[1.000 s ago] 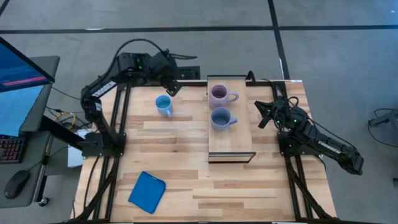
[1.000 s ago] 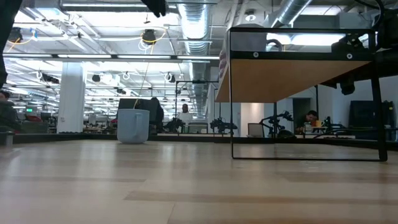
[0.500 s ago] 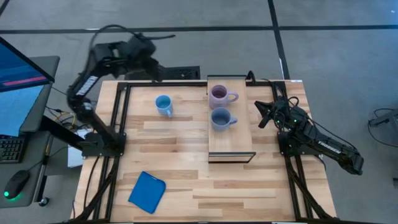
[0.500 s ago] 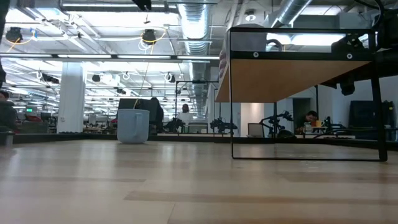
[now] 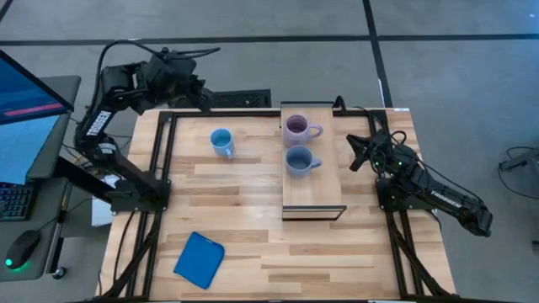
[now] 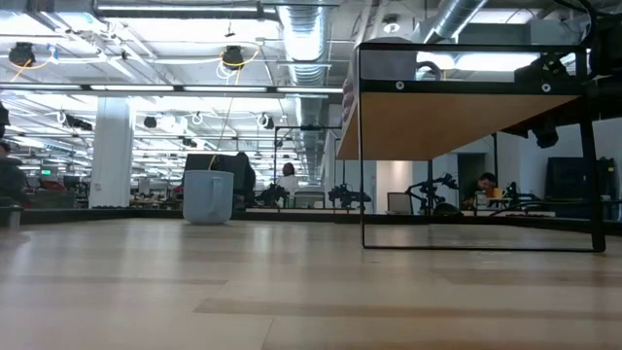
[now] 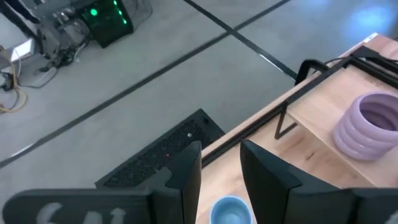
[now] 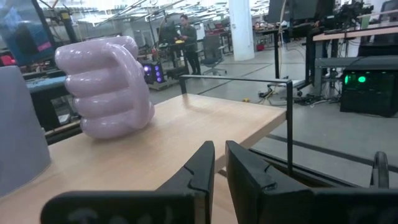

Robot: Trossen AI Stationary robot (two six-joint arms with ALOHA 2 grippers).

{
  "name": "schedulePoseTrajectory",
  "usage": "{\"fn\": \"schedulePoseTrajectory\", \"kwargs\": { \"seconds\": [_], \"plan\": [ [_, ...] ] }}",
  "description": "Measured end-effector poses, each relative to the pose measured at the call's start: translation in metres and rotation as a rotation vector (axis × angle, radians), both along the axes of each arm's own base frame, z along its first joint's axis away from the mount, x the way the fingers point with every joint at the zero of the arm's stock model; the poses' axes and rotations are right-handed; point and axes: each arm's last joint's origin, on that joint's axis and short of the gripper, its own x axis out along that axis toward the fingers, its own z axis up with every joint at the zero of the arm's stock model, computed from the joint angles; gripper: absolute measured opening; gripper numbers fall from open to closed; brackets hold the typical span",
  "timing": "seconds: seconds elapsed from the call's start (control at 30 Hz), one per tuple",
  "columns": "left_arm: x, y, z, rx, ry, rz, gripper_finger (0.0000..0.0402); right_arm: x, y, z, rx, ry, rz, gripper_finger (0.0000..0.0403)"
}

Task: Stack small to large cups/mugs on shelf
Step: Put the light blue mug on the shelf

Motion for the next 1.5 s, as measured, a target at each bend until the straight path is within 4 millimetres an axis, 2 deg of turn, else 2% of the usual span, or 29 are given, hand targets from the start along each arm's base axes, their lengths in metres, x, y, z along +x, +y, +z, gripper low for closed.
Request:
{"fn": "schedulePoseTrajectory", "kwargs": {
  "seconds": [0.23, 0.47, 0.63, 0.87, 1.1, 1.3, 1.5],
  "plan": [
    [0.0, -0.012, 0.007, 0.041, -0.04, -0.064, 0.0104, 0.0, 0.0, 0.0, 0.0, 0.0, 0.0, 0.0064],
    [-0.035, -0.026, 0.013, 0.026, -0.085, -0.066, 0.0104, 0.0, 0.0, 0.0, -0.003, 0.001, -0.003, 0.0064],
    [-0.056, -0.037, 0.001, 0.041, -0.146, -0.028, 0.0104, 0.0, 0.0, 0.0, -0.014, 0.01, -0.004, 0.0064],
    [-0.064, -0.043, -0.044, 0.089, -0.246, -0.063, 0.0104, -0.001, -0.001, 0.001, -0.043, 0.029, -0.03, 0.0064],
    [-0.061, -0.04, -0.108, 0.052, -0.293, -0.114, 0.0104, -0.001, -0.001, 0.001, -0.044, 0.029, -0.032, 0.0064],
    [-0.05, -0.028, -0.154, 0.069, -0.299, -0.088, 0.0104, -0.001, -0.001, 0.001, -0.029, 0.017, -0.032, 0.0064],
    [-0.041, -0.009, -0.182, 0.019, -0.231, -0.042, 0.0104, -0.001, -0.001, 0.001, 0.003, -0.01, -0.033, 0.0064]
  ]
}}
